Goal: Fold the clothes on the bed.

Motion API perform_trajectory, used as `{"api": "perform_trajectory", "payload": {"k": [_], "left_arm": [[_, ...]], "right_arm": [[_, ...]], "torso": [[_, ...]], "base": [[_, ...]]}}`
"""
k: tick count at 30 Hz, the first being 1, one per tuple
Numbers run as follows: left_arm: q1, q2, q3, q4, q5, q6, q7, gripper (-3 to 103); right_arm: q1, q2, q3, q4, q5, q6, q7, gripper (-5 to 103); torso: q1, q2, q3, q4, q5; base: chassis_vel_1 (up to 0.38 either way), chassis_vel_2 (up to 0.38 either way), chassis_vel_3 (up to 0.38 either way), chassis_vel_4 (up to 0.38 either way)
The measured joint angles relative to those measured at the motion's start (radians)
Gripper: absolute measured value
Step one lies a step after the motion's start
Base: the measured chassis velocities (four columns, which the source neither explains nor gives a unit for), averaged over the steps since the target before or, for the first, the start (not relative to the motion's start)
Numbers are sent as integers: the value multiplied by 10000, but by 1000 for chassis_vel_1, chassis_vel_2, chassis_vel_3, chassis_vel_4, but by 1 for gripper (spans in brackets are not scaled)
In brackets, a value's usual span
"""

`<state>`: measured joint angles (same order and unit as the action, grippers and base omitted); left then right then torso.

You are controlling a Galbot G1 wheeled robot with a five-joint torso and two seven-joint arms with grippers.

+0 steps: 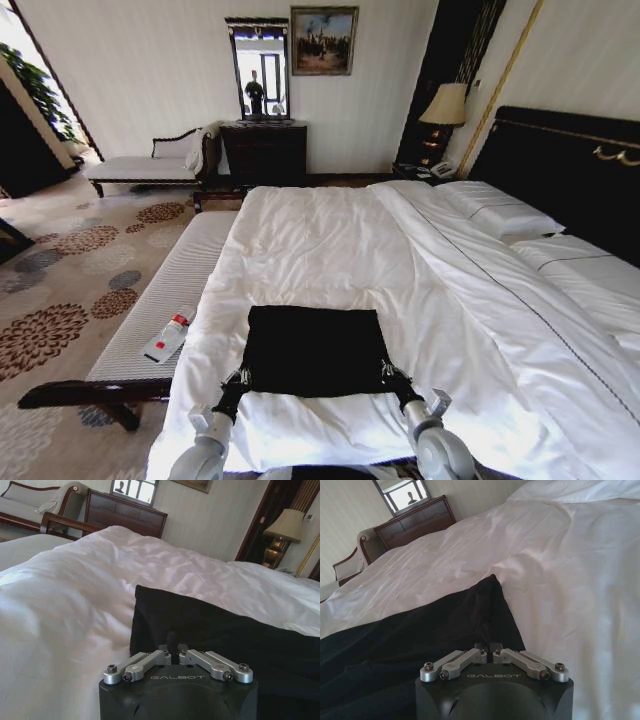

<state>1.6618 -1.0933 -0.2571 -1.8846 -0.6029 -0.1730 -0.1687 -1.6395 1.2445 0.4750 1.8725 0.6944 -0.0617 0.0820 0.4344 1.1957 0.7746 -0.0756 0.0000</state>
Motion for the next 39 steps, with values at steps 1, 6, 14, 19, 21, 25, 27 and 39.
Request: {"api": "perform_trajectory", "payload": {"k": [1,6,14,19,21,25,27,39], "left_arm": [[25,-14,24,21,68,-1,-13,2],[141,-6,24,2,177,9,-120,-1],[796,18,-459,-417,852,7,-388,30],[828,-6,-843,-623,777,7,-393,45],[768,6,-994,-692,641,15,-387,51],[527,62,-1282,-784,228,104,-381,62],[-59,169,-1430,-702,-467,282,-424,73],[-4296,-9,-268,2673,-2422,849,-275,100]], "right_arm": [[2,-2,-4,-22,-21,25,-5,1],[-97,-28,-7,-42,-79,164,-41,1],[-940,98,21,224,-789,784,-104,19],[-1397,163,355,535,-705,1014,-160,41],[-1514,173,522,696,-574,1028,-166,46],[-1744,198,923,1107,-203,1029,-165,57],[-1906,225,1252,1404,6,1029,-160,68],[-1996,334,1447,2073,-242,625,176,100]], "torso": [[0,0,0,-1,0],[0,0,0,-1,-1],[0,1,0,0,-1],[0,1,0,-2,0],[0,0,0,-1,0],[0,1,0,-1,0],[0,1,0,-2,-1],[2,-1,2,2,-1]], "base": [[0,0,0,0],[0,0,0,0],[0,0,0,0],[0,0,0,0],[0,0,0,0],[0,0,0,0],[0,0,0,0],[0,0,0,0]]}}
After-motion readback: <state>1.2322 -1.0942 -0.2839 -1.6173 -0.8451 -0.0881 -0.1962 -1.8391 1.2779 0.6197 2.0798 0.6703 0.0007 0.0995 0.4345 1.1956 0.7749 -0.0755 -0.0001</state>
